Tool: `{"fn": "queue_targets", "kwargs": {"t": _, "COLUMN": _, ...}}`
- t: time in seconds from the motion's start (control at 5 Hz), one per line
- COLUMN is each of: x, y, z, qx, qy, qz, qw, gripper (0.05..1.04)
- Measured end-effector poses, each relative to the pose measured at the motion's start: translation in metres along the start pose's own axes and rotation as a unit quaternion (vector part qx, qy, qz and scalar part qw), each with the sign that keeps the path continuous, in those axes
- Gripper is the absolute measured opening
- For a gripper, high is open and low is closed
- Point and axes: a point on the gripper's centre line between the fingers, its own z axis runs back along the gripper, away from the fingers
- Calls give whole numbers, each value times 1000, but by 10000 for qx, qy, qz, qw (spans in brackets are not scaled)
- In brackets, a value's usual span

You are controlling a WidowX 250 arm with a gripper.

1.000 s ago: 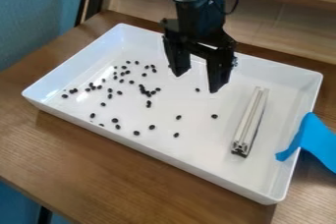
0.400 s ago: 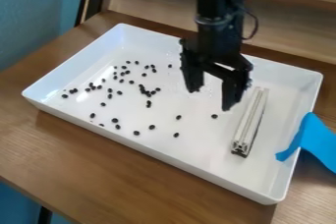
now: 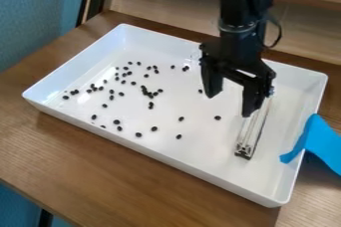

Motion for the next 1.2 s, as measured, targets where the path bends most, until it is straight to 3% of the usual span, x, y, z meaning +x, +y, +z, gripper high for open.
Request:
{"fn": "queue_targets", "kwargs": {"t": 0.8, "x": 12, "y": -22, "z": -28, "qx": 289, "qy": 23, "qz": 63, "qw": 9996, "gripper": 1000}}
{"fn": "queue_targets", "kwargs": {"t": 1.0, "x": 10, "y": -24, "z": -40, "qx": 251, "qy": 151, "qz": 15, "qw": 9996, "gripper": 998}}
{"fn": "queue_targets", "kwargs": {"t": 1.2, "x": 11, "y": -17, "z": -46, "qx": 174, "qy": 125, "qz": 156, "qw": 9996, "gripper": 925}}
